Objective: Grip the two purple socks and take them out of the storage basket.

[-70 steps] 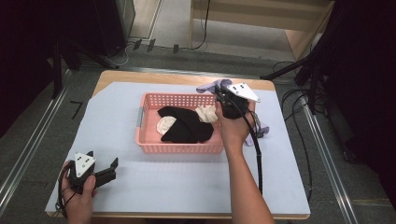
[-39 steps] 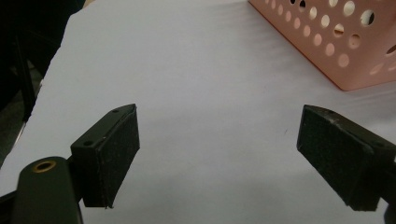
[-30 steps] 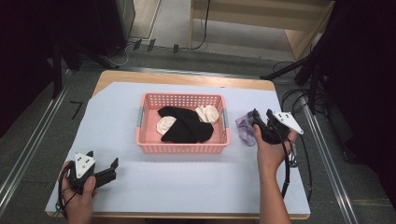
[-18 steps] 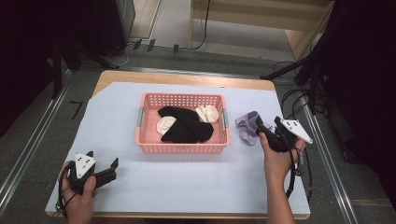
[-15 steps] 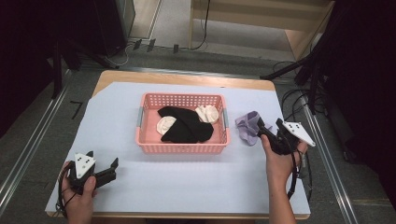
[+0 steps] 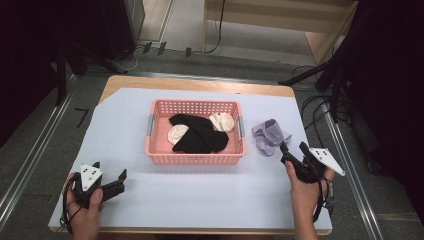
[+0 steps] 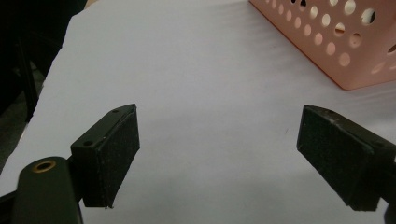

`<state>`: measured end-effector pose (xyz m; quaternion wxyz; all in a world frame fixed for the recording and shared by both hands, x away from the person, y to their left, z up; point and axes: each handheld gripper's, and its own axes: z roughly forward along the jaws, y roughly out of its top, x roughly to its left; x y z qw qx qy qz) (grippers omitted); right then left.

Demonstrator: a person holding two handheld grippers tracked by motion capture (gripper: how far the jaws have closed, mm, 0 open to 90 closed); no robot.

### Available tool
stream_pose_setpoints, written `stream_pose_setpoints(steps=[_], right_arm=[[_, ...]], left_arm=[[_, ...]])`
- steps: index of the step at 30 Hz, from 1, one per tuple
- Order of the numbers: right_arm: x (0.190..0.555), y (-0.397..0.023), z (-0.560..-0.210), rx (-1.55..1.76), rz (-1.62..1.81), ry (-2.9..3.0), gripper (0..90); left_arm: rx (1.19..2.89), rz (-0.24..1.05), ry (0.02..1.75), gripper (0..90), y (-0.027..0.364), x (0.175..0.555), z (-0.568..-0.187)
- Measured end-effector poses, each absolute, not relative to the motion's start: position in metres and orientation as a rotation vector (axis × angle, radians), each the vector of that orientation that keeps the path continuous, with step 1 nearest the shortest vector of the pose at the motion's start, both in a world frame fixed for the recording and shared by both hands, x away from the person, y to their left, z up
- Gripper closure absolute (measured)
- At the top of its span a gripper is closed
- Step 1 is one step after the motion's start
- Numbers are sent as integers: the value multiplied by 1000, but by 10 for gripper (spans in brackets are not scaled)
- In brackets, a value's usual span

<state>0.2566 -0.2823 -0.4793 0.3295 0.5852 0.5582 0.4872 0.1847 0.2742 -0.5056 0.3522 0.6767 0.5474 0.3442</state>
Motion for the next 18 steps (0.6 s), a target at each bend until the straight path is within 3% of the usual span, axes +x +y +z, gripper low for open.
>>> stream_pose_setpoints(steps=[18], right_arm=[[220,-305,-496,1560,1337,1423,259]], left_arm=[[1758,894,1417,141,274,185,-506]])
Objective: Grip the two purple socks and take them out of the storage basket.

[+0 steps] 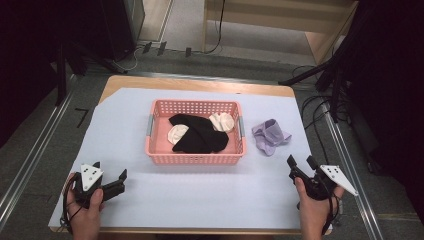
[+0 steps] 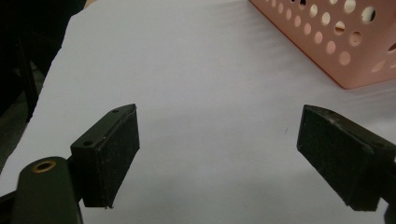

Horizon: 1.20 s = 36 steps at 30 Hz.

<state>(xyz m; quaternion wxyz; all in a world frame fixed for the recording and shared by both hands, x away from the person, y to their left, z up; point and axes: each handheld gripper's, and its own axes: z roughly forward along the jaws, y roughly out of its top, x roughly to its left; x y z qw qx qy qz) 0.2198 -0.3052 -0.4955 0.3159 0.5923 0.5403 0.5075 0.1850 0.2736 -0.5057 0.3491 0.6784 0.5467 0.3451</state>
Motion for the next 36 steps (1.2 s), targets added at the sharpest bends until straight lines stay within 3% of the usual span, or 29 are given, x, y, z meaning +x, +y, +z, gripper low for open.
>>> stream_pose_setpoints(steps=[23,36], right_arm=[[173,-351,-519,1607,1249,1384,252],[167,-360,-530,1628,1262,1364,258]], left_arm=[[1769,907,1408,142,272,184,-506],[1766,912,1409,142,272,184,-506]])
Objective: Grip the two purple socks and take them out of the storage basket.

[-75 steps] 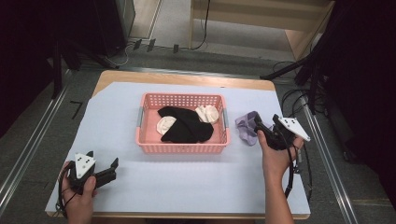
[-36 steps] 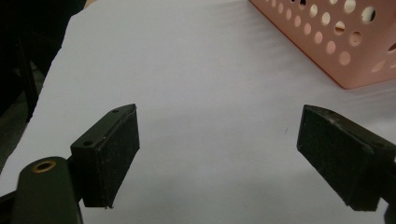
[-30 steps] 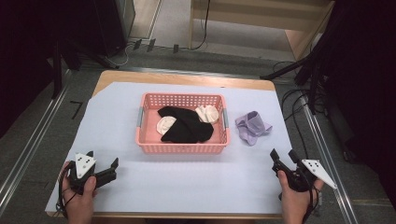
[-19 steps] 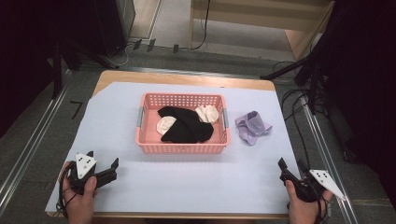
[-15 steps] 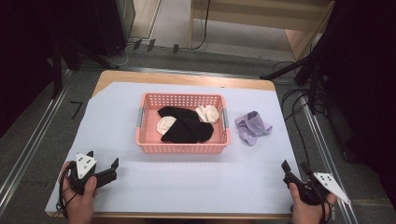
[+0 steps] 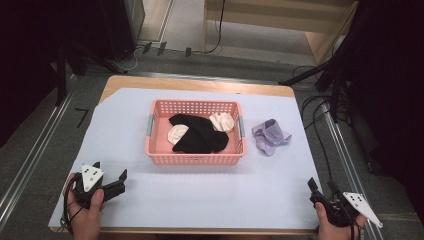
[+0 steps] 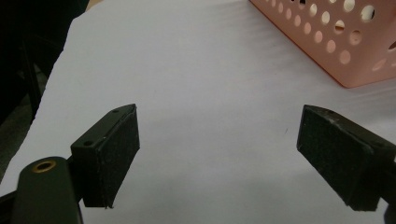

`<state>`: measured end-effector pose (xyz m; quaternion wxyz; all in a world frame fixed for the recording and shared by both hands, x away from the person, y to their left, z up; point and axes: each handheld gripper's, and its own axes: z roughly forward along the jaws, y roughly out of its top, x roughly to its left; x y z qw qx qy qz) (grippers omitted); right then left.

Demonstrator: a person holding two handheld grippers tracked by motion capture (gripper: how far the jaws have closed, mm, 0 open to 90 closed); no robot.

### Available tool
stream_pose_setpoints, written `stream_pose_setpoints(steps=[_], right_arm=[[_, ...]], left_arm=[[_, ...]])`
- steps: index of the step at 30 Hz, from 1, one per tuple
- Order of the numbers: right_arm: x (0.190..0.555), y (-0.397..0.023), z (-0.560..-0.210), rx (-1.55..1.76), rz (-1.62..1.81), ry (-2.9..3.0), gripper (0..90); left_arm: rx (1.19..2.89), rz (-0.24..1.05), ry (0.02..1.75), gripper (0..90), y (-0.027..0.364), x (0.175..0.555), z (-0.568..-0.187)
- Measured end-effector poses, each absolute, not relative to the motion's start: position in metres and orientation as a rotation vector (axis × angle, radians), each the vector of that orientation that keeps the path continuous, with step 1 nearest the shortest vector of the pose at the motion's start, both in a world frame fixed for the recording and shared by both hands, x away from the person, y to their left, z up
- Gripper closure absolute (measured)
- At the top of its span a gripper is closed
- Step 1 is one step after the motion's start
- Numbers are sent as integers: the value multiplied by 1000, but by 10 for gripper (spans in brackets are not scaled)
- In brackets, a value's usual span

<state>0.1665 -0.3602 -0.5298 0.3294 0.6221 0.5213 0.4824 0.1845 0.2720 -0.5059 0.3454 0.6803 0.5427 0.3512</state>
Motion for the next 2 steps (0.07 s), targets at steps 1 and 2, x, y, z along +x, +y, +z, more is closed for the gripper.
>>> stream_pose_setpoints(steps=[1,2], right_arm=[[167,-360,-530,1626,1262,1366,255],[168,-360,-530,1622,1257,1382,254]], left_arm=[[1767,910,1411,142,272,184,-506],[1765,912,1411,142,272,185,-506]])
